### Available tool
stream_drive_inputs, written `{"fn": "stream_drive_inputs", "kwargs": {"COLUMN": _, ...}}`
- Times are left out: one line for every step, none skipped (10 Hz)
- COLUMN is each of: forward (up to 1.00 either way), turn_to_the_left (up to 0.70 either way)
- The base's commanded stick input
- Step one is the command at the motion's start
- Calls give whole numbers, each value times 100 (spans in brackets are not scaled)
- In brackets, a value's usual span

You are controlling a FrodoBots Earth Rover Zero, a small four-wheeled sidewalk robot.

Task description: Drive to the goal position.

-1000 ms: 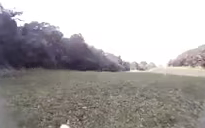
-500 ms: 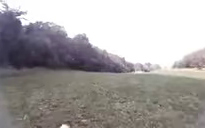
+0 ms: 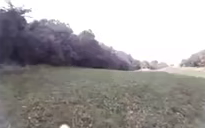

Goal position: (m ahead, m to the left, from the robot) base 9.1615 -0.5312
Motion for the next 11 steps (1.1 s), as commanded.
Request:
{"fn": "stream_drive_inputs", "kwargs": {"forward": 85, "turn_to_the_left": 0}}
{"fn": "stream_drive_inputs", "kwargs": {"forward": 85, "turn_to_the_left": 0}}
{"fn": "stream_drive_inputs", "kwargs": {"forward": 85, "turn_to_the_left": 0}}
{"fn": "stream_drive_inputs", "kwargs": {"forward": 85, "turn_to_the_left": 0}}
{"fn": "stream_drive_inputs", "kwargs": {"forward": 85, "turn_to_the_left": 0}}
{"fn": "stream_drive_inputs", "kwargs": {"forward": 85, "turn_to_the_left": 0}}
{"fn": "stream_drive_inputs", "kwargs": {"forward": 85, "turn_to_the_left": 0}}
{"fn": "stream_drive_inputs", "kwargs": {"forward": 85, "turn_to_the_left": 0}}
{"fn": "stream_drive_inputs", "kwargs": {"forward": 85, "turn_to_the_left": -32}}
{"fn": "stream_drive_inputs", "kwargs": {"forward": 85, "turn_to_the_left": -34}}
{"fn": "stream_drive_inputs", "kwargs": {"forward": 85, "turn_to_the_left": -34}}
